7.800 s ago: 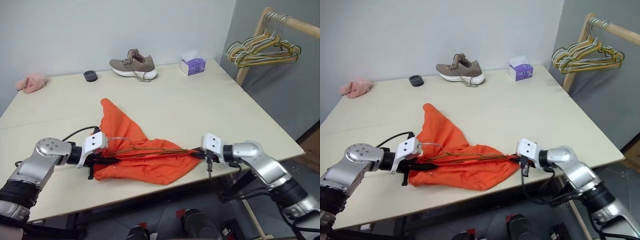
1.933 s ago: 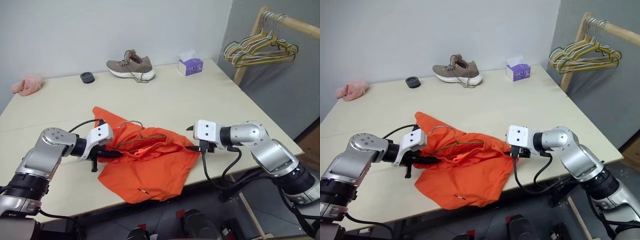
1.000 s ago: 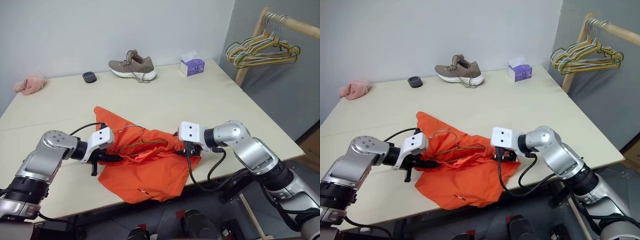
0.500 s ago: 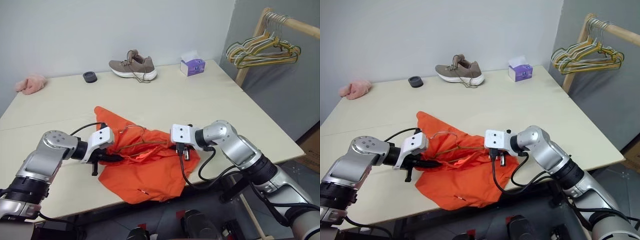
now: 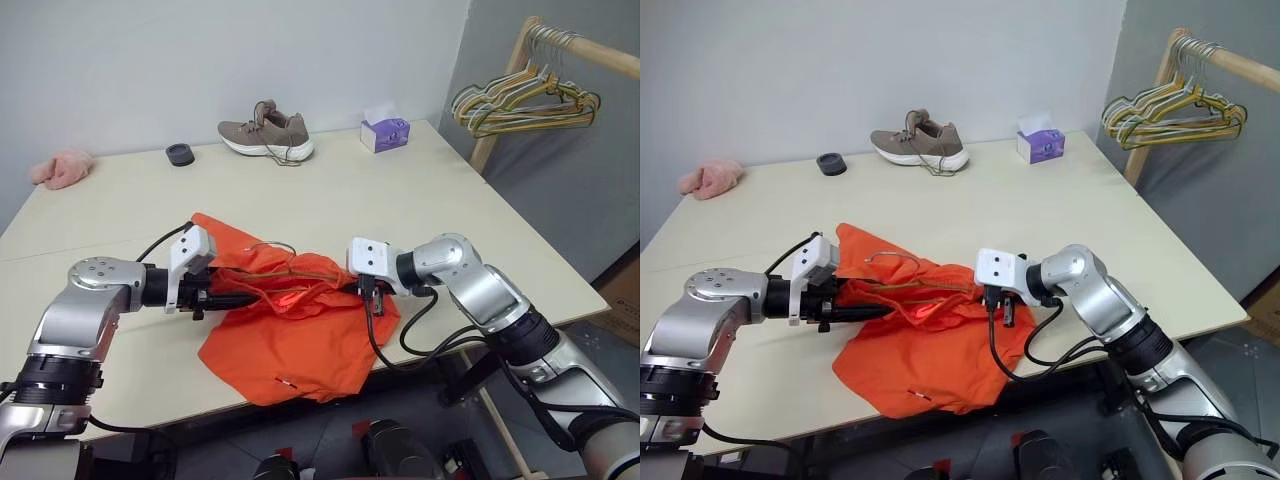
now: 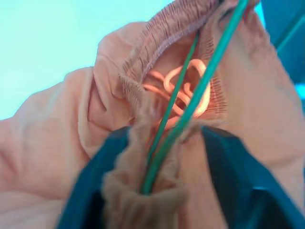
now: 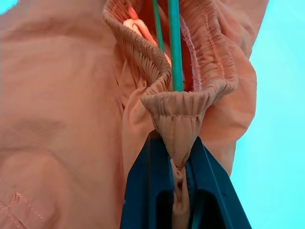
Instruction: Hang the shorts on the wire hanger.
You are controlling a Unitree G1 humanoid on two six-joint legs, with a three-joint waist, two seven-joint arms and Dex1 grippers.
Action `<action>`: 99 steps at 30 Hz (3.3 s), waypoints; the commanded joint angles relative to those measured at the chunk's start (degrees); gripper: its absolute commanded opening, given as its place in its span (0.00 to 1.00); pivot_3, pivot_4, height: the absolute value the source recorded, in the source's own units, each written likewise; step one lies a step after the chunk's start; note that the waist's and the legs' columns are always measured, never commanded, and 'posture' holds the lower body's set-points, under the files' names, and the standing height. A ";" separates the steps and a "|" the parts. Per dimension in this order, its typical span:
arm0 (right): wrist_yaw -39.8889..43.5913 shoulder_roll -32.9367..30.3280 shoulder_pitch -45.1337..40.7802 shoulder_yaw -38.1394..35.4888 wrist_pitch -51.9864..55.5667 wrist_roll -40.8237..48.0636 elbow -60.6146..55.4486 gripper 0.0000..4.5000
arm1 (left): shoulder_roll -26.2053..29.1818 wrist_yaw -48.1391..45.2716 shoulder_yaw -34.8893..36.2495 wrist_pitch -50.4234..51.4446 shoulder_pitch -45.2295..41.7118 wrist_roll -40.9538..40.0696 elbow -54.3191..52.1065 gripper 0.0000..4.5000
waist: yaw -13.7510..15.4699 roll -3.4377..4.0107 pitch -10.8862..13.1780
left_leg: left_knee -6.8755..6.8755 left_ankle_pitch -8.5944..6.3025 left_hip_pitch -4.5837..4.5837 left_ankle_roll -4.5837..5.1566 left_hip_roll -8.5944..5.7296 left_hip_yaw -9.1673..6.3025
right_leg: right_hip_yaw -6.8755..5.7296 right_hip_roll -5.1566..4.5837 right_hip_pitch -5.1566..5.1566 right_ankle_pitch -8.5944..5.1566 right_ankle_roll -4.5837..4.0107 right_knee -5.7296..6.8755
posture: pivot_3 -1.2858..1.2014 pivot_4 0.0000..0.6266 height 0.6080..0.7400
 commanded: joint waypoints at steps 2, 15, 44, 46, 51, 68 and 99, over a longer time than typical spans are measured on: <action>-0.32 -0.82 -1.89 -4.67 1.73 2.20 2.20 0.00 | 3.61 2.41 8.37 4.41 -2.01 -4.26 1.80 0.66 | -0.04 0.00 0.00 | 0.00 0.00 0.01 0.00 0.01 -0.01 | -0.01 0.00 0.00 0.00 0.00 0.01 | 0.44 0.04 1.00; -4.07 1.15 -3.55 -9.56 4.92 4.20 8.48 0.00 | 9.69 4.52 12.01 -1.12 0.06 -0.21 15.40 0.66 | -0.20 0.01 -0.01 | -0.03 0.00 0.02 0.00 -0.01 0.02 | 0.02 0.00 -0.02 0.00 -0.01 0.01 | 0.44 0.03 1.00; -3.76 -4.74 1.29 -4.37 2.00 0.69 -4.56 0.00 | -0.33 0.33 -1.39 -11.46 -10.84 8.16 22.89 0.46 | -2.72 -0.20 -0.19 | 0.11 0.01 -0.04 -0.02 -0.06 0.01 | 0.03 -0.07 0.00 0.08 0.06 0.01 | 0.42 0.03 1.00; -3.59 -4.85 1.43 -4.16 1.82 0.61 -4.42 0.00 | -0.02 -0.74 -1.64 -11.83 -10.37 8.20 21.53 0.31 | -2.91 -0.20 -0.19 | 0.11 0.01 -0.05 -0.01 -0.06 0.01 | 0.03 -0.07 0.01 0.08 0.06 0.01 | 0.42 0.03 1.00; -3.28 -5.09 1.76 -3.80 1.20 0.31 -3.95 0.00 | -0.33 -0.41 -0.77 -11.26 -11.16 7.61 20.26 0.00 | -2.86 -0.21 -0.19 | 0.11 0.01 -0.04 -0.01 -0.06 -0.02 | 0.01 -0.07 0.01 0.08 0.06 0.02 | 0.42 0.03 1.00; -4.06 -6.39 3.44 -0.74 -6.38 -4.90 0.79 0.00 | -0.20 -1.18 1.29 -1.08 -12.23 0.77 11.51 0.00 | -2.90 -0.21 -0.19 | 0.14 0.01 -0.02 -0.01 -0.07 0.00 | 0.03 -0.07 0.03 0.08 0.07 0.03 | 0.42 0.03 1.00; -13.75 -8.74 14.54 -25.39 27.39 12.44 -12.59 0.00 | -2.84 4.60 6.10 1.97 -2.38 -6.40 -4.64 0.98 | -0.71 -0.08 -0.30 | 0.32 0.00 -0.05 -0.01 -0.11 0.02 | 0.05 -0.10 0.12 0.10 0.12 0.00 | 0.41 0.05 1.00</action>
